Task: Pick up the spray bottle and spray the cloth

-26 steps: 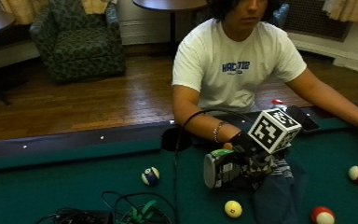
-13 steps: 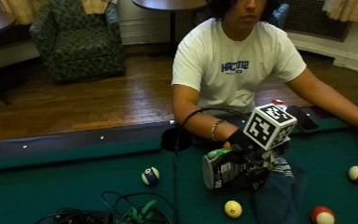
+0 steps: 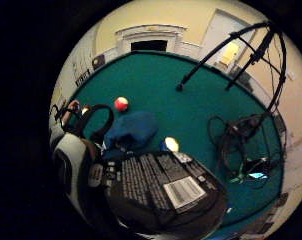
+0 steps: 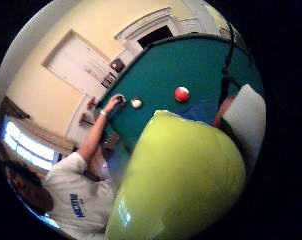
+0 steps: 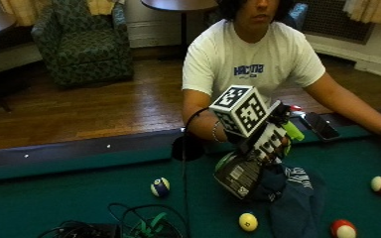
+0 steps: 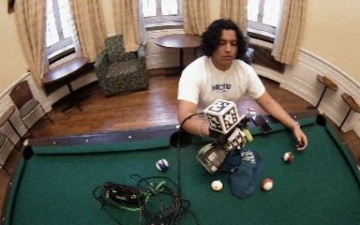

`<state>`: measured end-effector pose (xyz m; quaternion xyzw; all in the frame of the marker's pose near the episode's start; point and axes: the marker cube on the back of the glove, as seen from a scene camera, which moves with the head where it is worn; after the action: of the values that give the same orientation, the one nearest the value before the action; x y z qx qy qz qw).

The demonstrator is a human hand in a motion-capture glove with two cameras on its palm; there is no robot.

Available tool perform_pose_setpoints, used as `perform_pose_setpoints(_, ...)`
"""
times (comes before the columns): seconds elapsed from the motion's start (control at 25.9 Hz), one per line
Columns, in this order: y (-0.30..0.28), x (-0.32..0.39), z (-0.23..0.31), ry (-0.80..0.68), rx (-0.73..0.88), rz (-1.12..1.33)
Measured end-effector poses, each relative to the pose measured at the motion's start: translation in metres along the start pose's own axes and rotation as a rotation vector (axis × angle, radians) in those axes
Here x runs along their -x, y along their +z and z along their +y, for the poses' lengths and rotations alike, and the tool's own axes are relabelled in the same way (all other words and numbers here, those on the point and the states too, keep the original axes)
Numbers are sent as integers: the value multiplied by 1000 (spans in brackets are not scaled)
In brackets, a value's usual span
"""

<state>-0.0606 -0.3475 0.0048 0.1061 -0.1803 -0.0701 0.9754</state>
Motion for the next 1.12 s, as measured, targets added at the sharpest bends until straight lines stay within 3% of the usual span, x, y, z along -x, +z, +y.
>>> perform_pose_setpoints(0.35,-9,-42,-1,201,-52,-497)
perform_pose_setpoints(0.54,-1,-50,0,243,-68,-734)
perform_pose_setpoints(0.89,22,19,-23,207,-150,-926)
perform_pose_setpoints(1.12,62,74,-50,177,-114,-1042)
